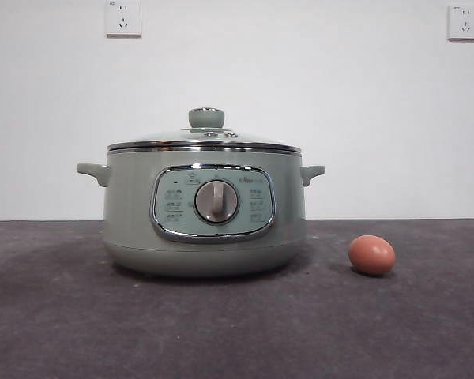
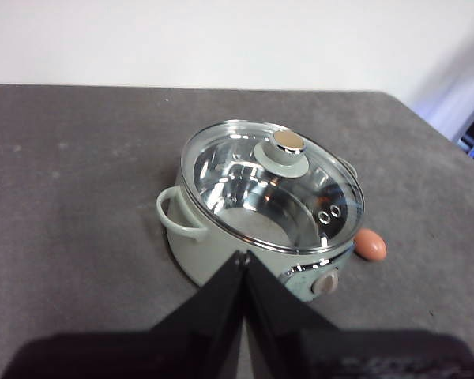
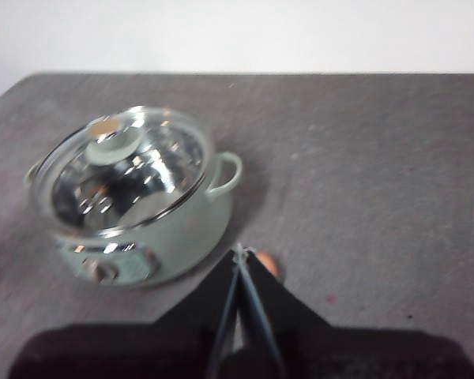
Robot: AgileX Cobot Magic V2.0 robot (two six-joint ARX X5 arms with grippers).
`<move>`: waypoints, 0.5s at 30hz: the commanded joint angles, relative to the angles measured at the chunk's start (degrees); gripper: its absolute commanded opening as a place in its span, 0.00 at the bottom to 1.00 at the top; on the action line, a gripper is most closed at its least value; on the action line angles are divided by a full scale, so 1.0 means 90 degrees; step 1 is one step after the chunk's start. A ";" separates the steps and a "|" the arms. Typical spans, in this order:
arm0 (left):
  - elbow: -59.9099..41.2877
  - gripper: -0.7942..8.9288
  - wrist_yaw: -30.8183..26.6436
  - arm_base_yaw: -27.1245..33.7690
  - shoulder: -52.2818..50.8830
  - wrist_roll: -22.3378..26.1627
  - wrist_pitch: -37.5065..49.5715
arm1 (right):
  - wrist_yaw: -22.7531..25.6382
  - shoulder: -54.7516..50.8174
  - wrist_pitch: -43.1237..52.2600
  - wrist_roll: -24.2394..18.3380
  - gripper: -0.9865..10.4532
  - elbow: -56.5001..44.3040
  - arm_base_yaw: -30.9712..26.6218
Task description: Pick up the egg,open the lid,put the egg in the pot,close the lid
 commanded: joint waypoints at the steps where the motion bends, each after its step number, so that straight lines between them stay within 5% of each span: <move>1: 0.0216 0.08 0.0078 -0.0058 0.0134 0.0221 -0.0238 | -0.0168 0.0136 -0.0226 -0.0287 0.08 0.0194 0.0000; 9: 0.0374 0.08 0.0284 -0.0226 0.0267 0.0325 -0.0415 | -0.0163 0.0296 -0.0549 -0.0291 0.10 0.0240 0.0000; 12: 0.0374 0.11 0.0481 -0.0260 0.0282 0.0321 -0.0415 | -0.0163 0.0340 -0.0622 -0.0355 0.24 0.0240 0.0000; 15: 0.0376 0.40 0.0481 -0.0260 0.0308 0.0318 -0.0408 | -0.0165 0.0379 -0.0670 -0.0355 0.42 0.0243 0.0000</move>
